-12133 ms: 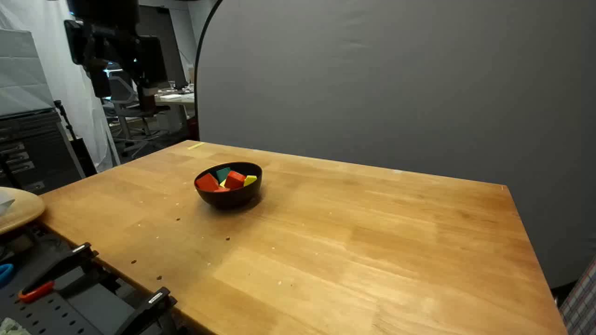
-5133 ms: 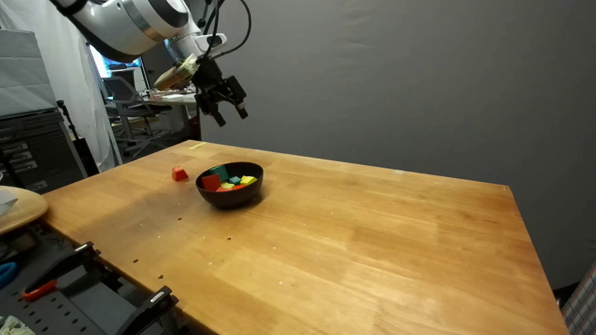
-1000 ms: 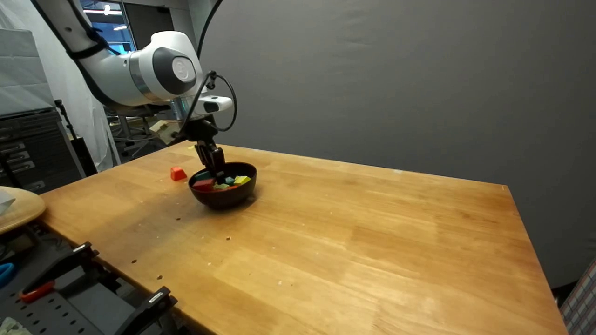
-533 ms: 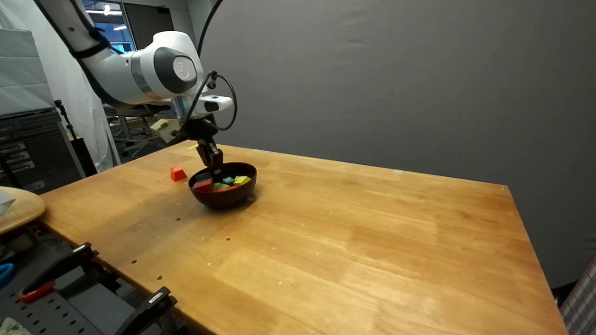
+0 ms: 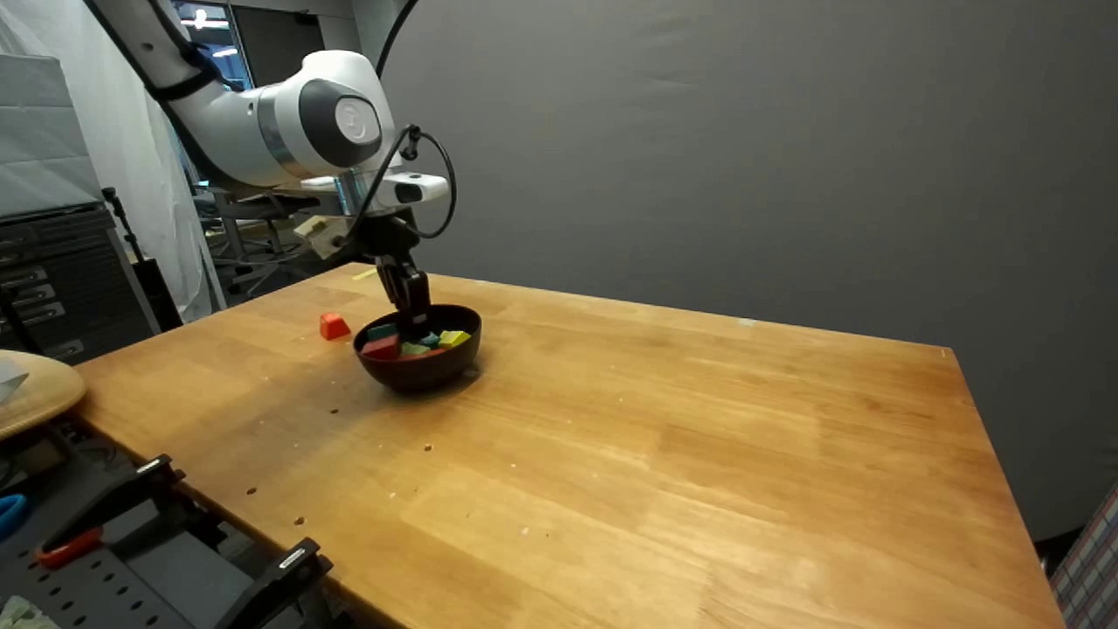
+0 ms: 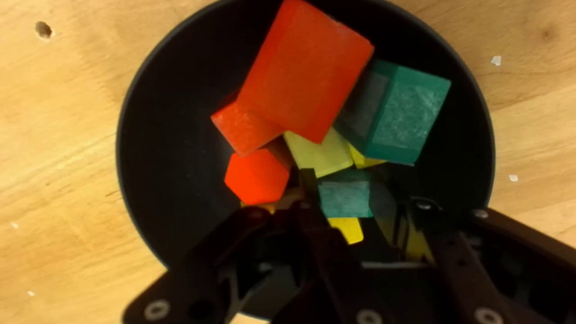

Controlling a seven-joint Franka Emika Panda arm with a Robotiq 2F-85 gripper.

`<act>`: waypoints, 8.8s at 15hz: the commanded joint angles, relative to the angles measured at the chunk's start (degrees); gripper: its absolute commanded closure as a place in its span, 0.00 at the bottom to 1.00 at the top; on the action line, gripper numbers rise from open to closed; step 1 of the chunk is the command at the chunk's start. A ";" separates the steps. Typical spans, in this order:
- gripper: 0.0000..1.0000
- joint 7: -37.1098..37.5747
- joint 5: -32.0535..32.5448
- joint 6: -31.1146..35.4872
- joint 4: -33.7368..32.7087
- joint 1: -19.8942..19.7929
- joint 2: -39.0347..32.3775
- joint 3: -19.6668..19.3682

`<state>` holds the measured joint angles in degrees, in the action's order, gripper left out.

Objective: Take the blocks out of the gift disappointed

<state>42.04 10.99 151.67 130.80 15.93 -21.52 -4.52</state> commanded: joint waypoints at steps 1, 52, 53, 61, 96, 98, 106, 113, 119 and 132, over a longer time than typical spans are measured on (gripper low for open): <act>0.31 -3.84 -3.55 -2.03 -1.00 -1.75 0.93 2.50; 0.00 38.36 43.71 8.23 11.98 -8.79 17.33 -6.99; 0.00 37.57 44.25 8.55 12.02 -8.15 18.53 -6.06; 0.00 14.27 21.53 10.14 9.32 -4.91 12.01 5.17; 0.78 0.94 1.00 12.23 -2.89 0.73 -5.72 -2.57; 0.78 0.36 2.33 10.22 -1.56 2.47 -1.38 -3.08; 0.78 2.87 22.04 9.20 -6.57 10.18 6.01 -7.64; 0.78 0.05 17.25 10.49 -23.54 7.35 -14.12 -5.47; 0.14 -11.40 6.75 7.48 -29.12 3.83 -18.58 -1.62; 0.00 -31.54 0.06 -6.69 -4.52 -2.50 7.54 5.39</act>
<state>17.17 14.72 146.16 118.84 17.63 -20.41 -2.91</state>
